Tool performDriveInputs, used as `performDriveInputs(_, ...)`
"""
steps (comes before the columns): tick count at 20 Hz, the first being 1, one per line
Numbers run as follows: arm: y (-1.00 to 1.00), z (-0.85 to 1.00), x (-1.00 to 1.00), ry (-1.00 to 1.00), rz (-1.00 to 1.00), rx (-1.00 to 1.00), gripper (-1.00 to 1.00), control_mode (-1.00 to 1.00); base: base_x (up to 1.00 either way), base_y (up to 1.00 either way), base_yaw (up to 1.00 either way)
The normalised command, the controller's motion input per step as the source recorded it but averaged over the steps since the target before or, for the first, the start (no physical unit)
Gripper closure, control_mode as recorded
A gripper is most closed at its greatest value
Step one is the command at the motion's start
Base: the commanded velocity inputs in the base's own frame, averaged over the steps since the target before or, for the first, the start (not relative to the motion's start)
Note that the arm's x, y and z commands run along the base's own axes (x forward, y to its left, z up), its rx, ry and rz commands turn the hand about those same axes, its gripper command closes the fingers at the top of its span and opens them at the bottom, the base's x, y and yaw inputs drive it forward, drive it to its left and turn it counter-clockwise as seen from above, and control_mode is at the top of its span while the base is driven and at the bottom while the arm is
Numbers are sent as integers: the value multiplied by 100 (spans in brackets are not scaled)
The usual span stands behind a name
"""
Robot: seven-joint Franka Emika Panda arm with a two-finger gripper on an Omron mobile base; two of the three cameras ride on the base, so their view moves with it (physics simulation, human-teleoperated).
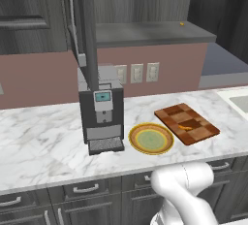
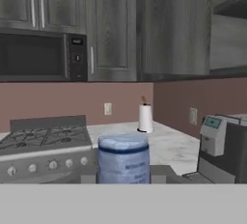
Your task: Pick the shrimp from the plate and place it on the cutting board. Then pick the condiment bottle from the cabinet and place it next to the cutting board.
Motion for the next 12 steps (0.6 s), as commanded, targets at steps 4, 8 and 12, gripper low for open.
performDriveInputs(4, -17, -34, 51, 0, 1, 7, 100, -100, 0, 0, 0)
performDriveInputs(8, -18, -29, 53, 0, 1, 9, 100, -100, 0, 0, 0)
performDriveInputs(12, -17, -20, 46, -5, 1, 8, 100, -100, 0, 0, 0)
